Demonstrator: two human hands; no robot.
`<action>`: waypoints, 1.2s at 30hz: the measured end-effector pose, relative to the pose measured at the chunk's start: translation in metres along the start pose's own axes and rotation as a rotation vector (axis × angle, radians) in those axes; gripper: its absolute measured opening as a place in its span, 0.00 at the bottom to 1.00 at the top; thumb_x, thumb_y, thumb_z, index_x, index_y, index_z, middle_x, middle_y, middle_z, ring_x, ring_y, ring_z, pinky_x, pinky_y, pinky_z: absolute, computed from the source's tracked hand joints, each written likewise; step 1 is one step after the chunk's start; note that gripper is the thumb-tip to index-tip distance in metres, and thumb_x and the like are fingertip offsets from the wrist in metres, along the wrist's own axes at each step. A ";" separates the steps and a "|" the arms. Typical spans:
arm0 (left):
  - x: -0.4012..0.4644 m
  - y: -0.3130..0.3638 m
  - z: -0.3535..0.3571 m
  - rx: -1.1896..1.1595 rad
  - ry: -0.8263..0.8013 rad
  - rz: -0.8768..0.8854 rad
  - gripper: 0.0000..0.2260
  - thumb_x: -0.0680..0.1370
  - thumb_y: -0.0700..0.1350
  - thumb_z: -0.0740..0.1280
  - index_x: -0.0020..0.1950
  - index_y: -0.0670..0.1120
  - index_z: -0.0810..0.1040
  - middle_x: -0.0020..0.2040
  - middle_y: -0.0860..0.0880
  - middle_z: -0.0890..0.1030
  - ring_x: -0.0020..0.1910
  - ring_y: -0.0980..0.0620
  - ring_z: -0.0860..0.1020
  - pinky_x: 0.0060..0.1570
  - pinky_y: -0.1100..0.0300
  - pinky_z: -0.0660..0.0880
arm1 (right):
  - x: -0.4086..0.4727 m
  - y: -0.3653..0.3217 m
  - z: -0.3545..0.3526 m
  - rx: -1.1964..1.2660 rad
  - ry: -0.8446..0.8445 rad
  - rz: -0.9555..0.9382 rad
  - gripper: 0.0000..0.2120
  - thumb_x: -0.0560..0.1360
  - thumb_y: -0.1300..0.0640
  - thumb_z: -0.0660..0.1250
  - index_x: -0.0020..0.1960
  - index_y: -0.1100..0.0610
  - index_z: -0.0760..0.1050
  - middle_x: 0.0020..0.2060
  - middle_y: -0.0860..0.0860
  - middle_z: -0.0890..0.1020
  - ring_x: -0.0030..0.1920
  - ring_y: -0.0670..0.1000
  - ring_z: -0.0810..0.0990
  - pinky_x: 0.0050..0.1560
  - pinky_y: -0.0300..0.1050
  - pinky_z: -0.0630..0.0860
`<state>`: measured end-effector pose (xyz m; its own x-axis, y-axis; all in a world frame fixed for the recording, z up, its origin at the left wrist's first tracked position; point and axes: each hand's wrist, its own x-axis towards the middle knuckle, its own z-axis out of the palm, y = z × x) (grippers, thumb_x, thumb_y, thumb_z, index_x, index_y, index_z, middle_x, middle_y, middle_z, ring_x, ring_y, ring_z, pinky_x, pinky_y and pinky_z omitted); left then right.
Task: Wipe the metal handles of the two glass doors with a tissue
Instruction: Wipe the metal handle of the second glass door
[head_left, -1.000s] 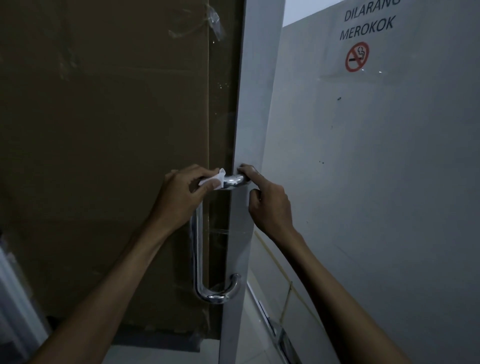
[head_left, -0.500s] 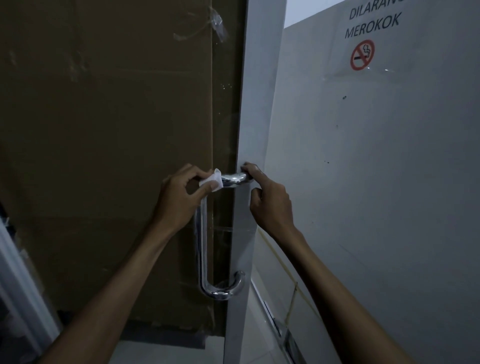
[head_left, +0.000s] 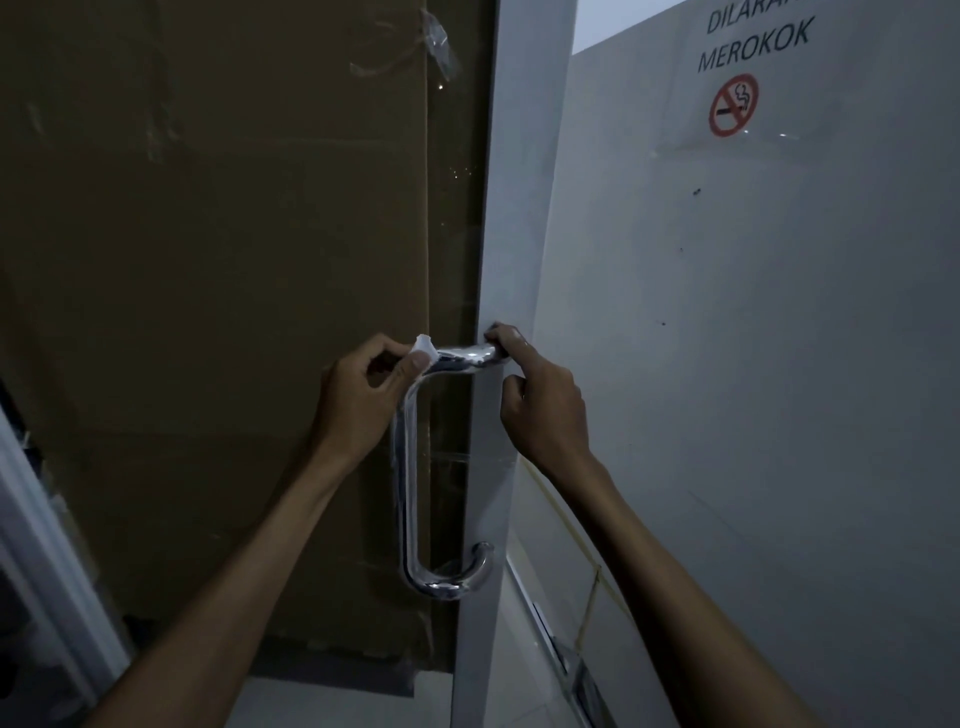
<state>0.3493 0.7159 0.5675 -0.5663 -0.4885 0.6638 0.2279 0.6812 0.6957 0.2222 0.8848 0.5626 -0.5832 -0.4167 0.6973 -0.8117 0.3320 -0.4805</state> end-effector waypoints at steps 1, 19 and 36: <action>0.000 0.000 0.000 -0.019 0.005 -0.039 0.13 0.81 0.56 0.70 0.49 0.47 0.83 0.44 0.51 0.85 0.46 0.51 0.83 0.49 0.45 0.81 | 0.000 -0.001 0.000 -0.004 0.005 0.001 0.30 0.78 0.68 0.63 0.74 0.43 0.71 0.60 0.48 0.84 0.31 0.40 0.74 0.31 0.32 0.70; -0.020 0.000 0.007 0.018 0.018 -0.031 0.12 0.83 0.57 0.66 0.59 0.53 0.83 0.49 0.55 0.85 0.48 0.58 0.83 0.47 0.56 0.81 | -0.005 0.001 0.002 0.017 0.012 0.019 0.32 0.77 0.68 0.63 0.76 0.42 0.70 0.65 0.47 0.82 0.32 0.39 0.74 0.33 0.32 0.71; -0.030 0.007 0.009 0.283 0.077 0.059 0.16 0.88 0.49 0.60 0.66 0.44 0.83 0.38 0.53 0.81 0.33 0.60 0.76 0.37 0.67 0.70 | -0.006 -0.001 0.004 -0.001 0.019 0.019 0.32 0.78 0.67 0.63 0.76 0.42 0.69 0.63 0.48 0.83 0.30 0.41 0.74 0.31 0.31 0.69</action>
<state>0.3610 0.7396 0.5499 -0.4942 -0.4759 0.7276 0.0224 0.8296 0.5579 0.2264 0.8829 0.5570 -0.5975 -0.3943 0.6983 -0.8007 0.3405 -0.4929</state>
